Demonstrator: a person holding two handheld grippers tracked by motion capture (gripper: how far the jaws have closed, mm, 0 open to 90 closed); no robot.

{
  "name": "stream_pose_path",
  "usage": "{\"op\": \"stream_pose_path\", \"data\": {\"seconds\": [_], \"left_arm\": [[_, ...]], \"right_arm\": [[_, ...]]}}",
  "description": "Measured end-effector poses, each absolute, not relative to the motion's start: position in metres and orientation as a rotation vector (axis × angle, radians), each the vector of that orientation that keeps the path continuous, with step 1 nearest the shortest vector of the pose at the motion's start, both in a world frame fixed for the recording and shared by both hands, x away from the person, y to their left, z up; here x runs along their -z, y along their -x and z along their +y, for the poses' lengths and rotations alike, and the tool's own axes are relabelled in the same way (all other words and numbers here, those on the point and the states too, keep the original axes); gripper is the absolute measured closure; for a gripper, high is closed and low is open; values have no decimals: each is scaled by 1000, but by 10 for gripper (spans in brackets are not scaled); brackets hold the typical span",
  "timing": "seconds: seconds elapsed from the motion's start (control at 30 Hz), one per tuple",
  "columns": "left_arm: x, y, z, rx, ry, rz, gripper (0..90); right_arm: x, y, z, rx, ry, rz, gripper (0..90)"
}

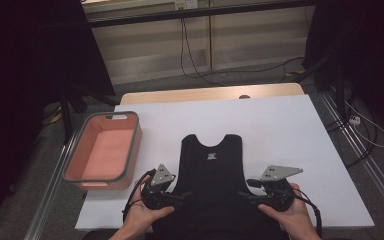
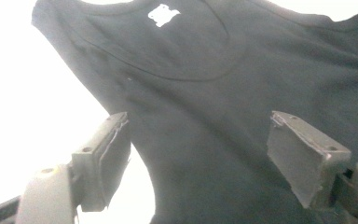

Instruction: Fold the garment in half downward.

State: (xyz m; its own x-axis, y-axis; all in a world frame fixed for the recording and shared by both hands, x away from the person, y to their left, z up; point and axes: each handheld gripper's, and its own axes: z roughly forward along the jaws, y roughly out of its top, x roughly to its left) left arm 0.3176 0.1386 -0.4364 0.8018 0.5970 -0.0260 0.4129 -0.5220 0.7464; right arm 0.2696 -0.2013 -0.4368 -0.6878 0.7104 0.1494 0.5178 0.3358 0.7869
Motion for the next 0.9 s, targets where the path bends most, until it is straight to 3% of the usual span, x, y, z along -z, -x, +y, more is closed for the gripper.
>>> {"op": "stream_pose_path", "data": {"seconds": [0.4, 0.9], "left_arm": [[426, -343, 141, -356, -2114, 795, 108], [411, -395, 130, -396, -2068, 825, 152]], "right_arm": [[426, -305, -212, -1251, -1161, 2318, 323], [410, -365, -219, -1214, -1189, 2232, 317]]}}
